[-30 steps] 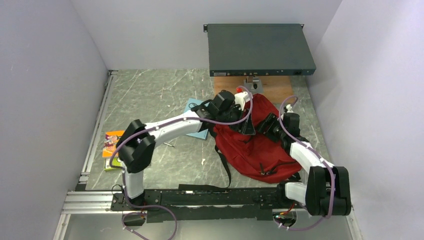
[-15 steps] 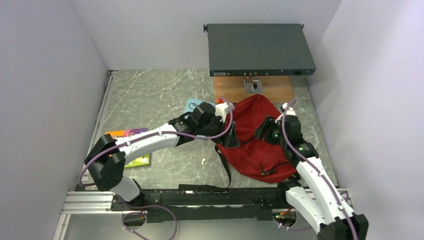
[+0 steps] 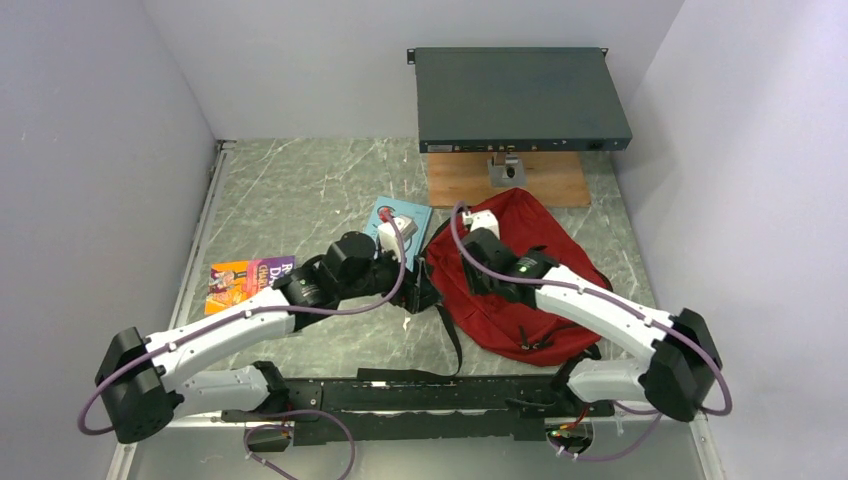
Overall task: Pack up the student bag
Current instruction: Place the stationery in the student bag, then zip the student bag at the center of the board.
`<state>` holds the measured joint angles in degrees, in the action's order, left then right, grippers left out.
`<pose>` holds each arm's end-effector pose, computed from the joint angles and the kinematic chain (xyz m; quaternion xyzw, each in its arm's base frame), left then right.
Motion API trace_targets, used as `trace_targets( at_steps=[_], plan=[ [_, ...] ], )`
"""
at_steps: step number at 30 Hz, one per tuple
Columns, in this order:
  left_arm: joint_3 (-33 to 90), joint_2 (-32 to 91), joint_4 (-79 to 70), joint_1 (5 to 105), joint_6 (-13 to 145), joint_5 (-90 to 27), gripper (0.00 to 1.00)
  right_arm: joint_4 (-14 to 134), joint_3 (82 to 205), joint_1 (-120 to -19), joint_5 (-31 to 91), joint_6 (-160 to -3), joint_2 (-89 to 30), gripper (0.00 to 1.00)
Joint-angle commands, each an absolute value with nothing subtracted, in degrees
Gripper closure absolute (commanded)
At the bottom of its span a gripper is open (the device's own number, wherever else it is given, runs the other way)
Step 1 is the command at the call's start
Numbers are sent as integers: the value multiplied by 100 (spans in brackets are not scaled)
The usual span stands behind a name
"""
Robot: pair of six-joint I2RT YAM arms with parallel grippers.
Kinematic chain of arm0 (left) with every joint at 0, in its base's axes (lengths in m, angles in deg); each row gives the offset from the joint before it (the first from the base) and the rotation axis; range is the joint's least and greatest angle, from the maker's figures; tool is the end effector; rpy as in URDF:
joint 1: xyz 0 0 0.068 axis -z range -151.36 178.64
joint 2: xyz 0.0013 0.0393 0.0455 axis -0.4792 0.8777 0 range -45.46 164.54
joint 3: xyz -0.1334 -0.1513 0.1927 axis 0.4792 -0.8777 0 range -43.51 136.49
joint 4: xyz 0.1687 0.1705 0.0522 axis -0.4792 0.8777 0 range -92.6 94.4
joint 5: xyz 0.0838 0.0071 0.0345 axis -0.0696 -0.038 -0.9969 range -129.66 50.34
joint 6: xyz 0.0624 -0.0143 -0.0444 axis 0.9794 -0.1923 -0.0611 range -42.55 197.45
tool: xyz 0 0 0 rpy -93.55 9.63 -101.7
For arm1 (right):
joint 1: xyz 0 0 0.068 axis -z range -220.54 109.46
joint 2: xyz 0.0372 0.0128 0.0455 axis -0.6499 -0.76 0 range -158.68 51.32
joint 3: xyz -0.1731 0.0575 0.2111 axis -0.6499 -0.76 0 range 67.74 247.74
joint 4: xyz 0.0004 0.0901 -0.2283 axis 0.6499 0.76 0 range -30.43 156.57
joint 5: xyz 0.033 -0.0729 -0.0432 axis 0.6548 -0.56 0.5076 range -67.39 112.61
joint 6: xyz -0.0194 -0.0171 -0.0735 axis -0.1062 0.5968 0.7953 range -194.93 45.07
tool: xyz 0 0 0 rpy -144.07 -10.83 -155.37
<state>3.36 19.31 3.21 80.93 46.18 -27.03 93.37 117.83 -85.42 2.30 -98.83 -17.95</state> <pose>0.1519 -0.2204 0.2893 0.2110 0.8073 -0.4307 0.3439 0.1874 0.1539 0.2392 -0.1149 0.9280 0.0385 0.3523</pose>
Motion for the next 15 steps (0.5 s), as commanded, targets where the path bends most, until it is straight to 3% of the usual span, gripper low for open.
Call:
trace_targets(
  at_steps=[1,10,15],
  plan=[
    [91,1596,354,8057,4492,-2952,12,9879,12203,-8933,-835,-9644,-2331,56],
    [-183,1439,252,8051,4284,-2779,12,9769,12469,-9219,-1607,-9208,-3277,56],
    [-311,1413,127,8054,4180,-2710,12,9663,12509,-9222,-1854,-9142,-3612,63]
  ],
)
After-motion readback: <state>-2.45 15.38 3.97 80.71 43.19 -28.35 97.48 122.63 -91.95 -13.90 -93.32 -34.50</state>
